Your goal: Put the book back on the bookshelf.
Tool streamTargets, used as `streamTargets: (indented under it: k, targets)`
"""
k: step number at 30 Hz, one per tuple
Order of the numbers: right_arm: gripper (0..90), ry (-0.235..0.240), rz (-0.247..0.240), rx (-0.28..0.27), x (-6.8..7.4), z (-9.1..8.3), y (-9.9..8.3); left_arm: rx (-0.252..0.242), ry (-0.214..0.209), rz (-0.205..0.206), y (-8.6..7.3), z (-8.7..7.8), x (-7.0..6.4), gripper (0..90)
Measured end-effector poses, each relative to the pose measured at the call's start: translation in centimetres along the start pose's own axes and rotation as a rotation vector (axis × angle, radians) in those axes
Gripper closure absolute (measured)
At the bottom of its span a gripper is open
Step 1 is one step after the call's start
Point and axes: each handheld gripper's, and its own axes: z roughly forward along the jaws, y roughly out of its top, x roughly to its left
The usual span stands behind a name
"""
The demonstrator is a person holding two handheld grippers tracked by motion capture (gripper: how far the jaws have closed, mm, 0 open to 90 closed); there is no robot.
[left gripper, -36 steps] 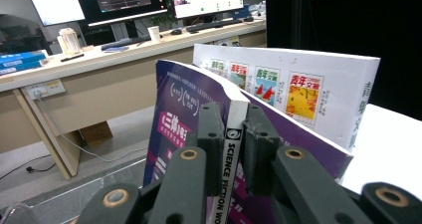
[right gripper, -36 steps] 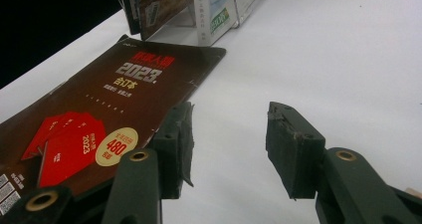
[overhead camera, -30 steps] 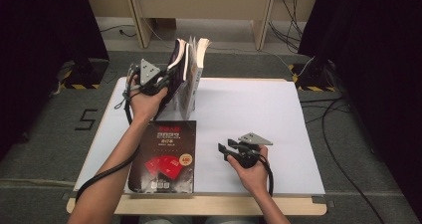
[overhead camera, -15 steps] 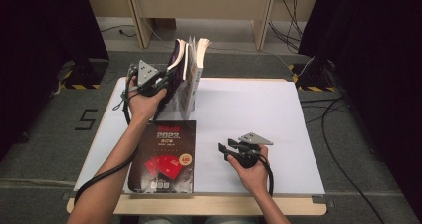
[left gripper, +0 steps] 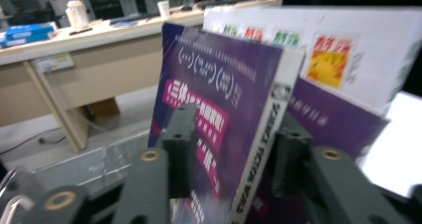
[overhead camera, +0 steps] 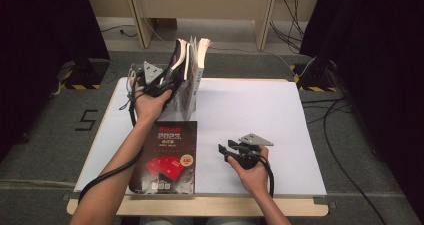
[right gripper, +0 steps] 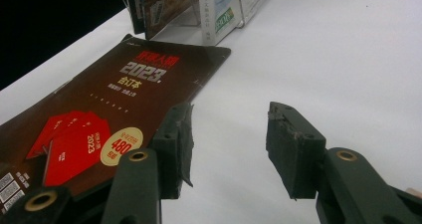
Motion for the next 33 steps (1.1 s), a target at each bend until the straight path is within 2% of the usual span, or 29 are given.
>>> streamTargets:
  k: [3, 4, 6, 11, 15, 19, 21, 24, 28, 33]
  targets:
    - [53.3, 0.000, 0.002, 0.002, -0.1, 0.0, 0.0, 0.057, 0.019, -0.030, -0.5, 0.5, 0.2, 66.8]
    - [53.3, 0.000, 0.003, 0.002, -0.1, 0.0, 0.0, 0.069, 0.029, -0.029, -0.7, 0.7, 0.3, 68.8]
    - [53.3, 0.000, 0.002, 0.001, -0.1, 0.0, 0.0, 0.058, 0.035, -0.054, -1.0, 0.8, 0.5, 76.7]
    - [53.3, -0.003, 0.006, 0.000, -0.3, -0.1, 0.0, 0.059, 0.074, -0.020, -0.7, 0.7, 0.9, 81.0]
    - [53.3, -0.002, 0.004, -0.001, -0.2, -0.1, 0.0, 0.027, 0.125, -0.027, -0.5, 0.5, 2.1, 82.3]
    - [53.3, -0.002, 0.010, 0.000, -0.3, 0.0, 0.0, -0.033, 0.168, -0.033, 0.0, 0.1, 3.1, 82.4]
    - [53.3, -0.002, 0.009, 0.000, -0.3, 0.0, -0.1, -0.067, 0.174, -0.039, 0.1, 0.0, 3.5, 82.5]
    - [53.3, -0.001, 0.008, 0.001, -0.3, 0.0, -0.1, -0.107, 0.189, -0.033, 0.3, -0.1, 3.6, 82.5]
    - [53.3, -0.001, 0.009, 0.000, -0.4, 0.0, -0.1, -0.145, 0.195, 0.008, 0.7, 0.0, 3.3, 82.5]
    - [53.4, -0.003, 0.011, -0.002, -0.5, -0.1, -0.1, -0.178, 0.216, 0.015, 0.8, 0.6, 3.5, 82.5]
